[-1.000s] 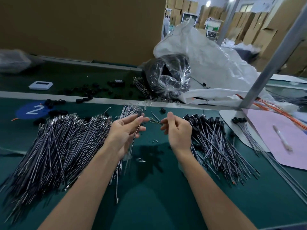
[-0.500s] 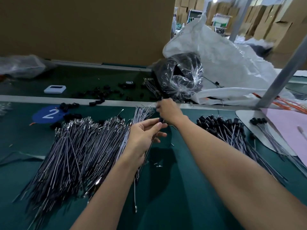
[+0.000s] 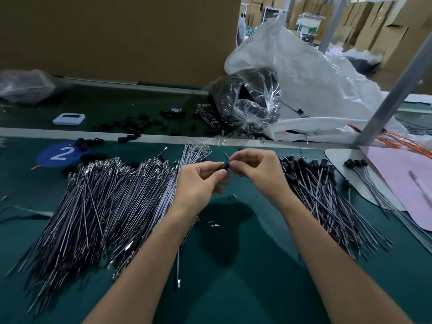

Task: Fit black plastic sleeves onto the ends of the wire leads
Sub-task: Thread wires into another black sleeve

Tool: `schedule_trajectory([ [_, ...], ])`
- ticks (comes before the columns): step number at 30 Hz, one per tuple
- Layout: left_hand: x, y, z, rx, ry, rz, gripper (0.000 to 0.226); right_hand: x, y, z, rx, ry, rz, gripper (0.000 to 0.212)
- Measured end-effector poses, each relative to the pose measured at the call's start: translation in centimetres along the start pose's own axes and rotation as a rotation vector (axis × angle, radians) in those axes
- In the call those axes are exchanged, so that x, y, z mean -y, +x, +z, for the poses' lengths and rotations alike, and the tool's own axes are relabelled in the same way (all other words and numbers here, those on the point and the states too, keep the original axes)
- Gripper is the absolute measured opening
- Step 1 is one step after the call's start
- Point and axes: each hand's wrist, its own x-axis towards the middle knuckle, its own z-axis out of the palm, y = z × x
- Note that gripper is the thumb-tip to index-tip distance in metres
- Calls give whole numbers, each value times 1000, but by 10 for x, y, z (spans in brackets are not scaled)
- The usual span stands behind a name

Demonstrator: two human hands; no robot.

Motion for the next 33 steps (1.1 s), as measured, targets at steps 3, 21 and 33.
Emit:
schedule_trajectory([
  [3,1,0,0,16,143,57,27,2,-11,-4,-12,-32,-20,17],
  [21,0,-3,4,104,129,77,24,2,-22,-14,-26,12,-27,15],
  [33,6,-2,3,136,203,150,33,2,-22,-20,73,26,42,18],
])
